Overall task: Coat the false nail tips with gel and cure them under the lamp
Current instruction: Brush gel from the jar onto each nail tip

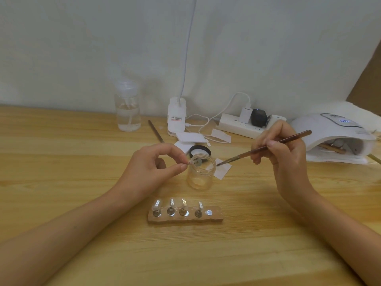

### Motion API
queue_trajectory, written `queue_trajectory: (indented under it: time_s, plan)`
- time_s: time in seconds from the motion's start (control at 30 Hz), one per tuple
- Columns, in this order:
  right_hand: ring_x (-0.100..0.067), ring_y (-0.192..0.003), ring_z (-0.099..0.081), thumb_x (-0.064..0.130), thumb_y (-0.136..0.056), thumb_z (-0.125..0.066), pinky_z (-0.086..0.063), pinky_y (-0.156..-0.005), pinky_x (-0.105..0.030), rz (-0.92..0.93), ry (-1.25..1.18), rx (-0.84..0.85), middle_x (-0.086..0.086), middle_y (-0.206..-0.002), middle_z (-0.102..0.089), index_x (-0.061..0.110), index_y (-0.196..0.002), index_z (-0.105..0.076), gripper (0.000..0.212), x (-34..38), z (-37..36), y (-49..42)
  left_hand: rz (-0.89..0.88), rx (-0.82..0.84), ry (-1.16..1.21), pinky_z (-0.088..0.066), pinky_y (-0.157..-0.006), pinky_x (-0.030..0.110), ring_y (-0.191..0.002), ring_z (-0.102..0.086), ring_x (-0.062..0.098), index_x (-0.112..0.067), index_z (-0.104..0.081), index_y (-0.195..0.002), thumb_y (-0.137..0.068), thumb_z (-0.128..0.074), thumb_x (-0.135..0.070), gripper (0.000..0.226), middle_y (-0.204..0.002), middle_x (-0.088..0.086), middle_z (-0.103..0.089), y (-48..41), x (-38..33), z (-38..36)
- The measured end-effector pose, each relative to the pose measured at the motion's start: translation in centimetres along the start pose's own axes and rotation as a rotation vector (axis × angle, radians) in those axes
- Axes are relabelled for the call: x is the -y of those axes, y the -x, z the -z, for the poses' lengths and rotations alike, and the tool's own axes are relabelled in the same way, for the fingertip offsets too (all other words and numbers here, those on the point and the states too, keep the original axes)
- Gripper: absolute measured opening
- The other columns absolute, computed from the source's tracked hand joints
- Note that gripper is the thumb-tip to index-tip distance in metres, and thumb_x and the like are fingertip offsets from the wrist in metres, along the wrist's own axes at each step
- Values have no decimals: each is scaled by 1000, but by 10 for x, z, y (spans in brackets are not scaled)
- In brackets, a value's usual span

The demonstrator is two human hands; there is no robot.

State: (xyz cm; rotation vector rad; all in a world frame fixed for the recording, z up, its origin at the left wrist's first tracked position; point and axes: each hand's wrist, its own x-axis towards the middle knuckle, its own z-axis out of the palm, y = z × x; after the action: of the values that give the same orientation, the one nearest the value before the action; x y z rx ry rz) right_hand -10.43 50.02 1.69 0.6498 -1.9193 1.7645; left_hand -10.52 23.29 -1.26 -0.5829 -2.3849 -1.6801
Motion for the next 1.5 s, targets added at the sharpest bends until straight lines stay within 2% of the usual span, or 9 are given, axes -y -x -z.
queue_trajectory:
  time_s: [0.17, 0.27, 0.4, 0.53, 0.77, 0.87, 0.97, 1.13, 1.5]
  plan:
    - [-20, -66, -62, 2, -90, -43, -54, -58, -30, 18, 82, 69, -4, -74, -64, 11, -86, -54, 16, 6, 8, -7, -3, 3, 12, -35, -49, 12, -46, -39, 4, -37, -70, -74, -80, -78, -16, 23, -86, -17, -71, 0, 0, 0]
    - [-18, -85, -66, 9, -96, -45, -58, -65, -32, 77, 373, 272, 0, -95, -63, 12, -104, -59, 16, 18, 19, -16, 1, 7, 25, -36, -49, 12, -46, -38, 4, -37, -70, -74, -81, -78, -17, 23, -90, -14, -72, 0, 1, 1]
    - [-11, -94, -64, 31, -101, -42, -57, -73, -26, 282, 856, 582, 17, -117, -55, 30, -116, -57, 21, 26, 31, 0, 2, 6, 55, -38, -50, 14, -47, -40, 6, -37, -70, -77, -83, -76, -19, 20, -95, -14, -72, 0, 1, 1]
    - [-14, -91, -67, 19, -94, -62, -59, -64, -29, 611, 1178, 726, 4, -117, -66, 25, -117, -55, 25, 22, 36, 28, 14, -6, 73, -38, -49, 14, -47, -41, 7, -35, -71, -78, -83, -76, -19, 17, -90, -19, -70, 1, 1, 1]
    - [-9, -81, -65, 19, -53, -95, -52, -57, -16, 385, 1325, 904, 6, -120, -65, 32, -120, -54, 80, 29, 37, 38, 10, -8, 135, -40, -53, 12, -51, -43, 6, -33, -73, -79, -83, -77, -22, 12, -95, -13, -72, 1, 2, 3]
    - [4, -83, -43, 29, -68, -85, -44, -61, -7, 327, 1374, 952, 10, -124, -58, 42, -125, -51, 68, 35, 31, 30, -10, -6, 158, -40, -53, 11, -50, -43, 4, -35, -74, -77, -81, -78, -21, 15, -93, -14, -72, 1, 0, 4]
    - [-1, -73, -49, 13, -74, -74, -49, -55, -15, 474, 1256, 806, 2, -103, -64, 26, -112, -69, 40, 37, 26, 16, -18, -2, 188, -39, -53, 10, -49, -42, 3, -34, -74, -78, -80, -78, -22, 13, -92, -14, -73, 1, -1, 4]
    - [-14, -65, -53, 17, -86, -66, -47, -58, -15, 230, 794, 453, 13, -86, -55, 23, -99, -70, 14, 41, -24, -1, -16, 33, 305, -38, -51, 10, -51, -41, 0, -31, -75, -83, -72, -77, -36, 11, -85, -16, -71, 2, -2, 9]
    - [-9, -57, -50, 11, -79, -80, -42, -54, -15, -80, 285, 399, 4, -74, -63, 18, -86, -73, 12, 32, -91, -11, -1, 120, 580, -29, -47, 14, -55, -42, 2, -33, -65, -73, -70, -79, -29, 14, -84, -14, -66, -2, -2, 16]
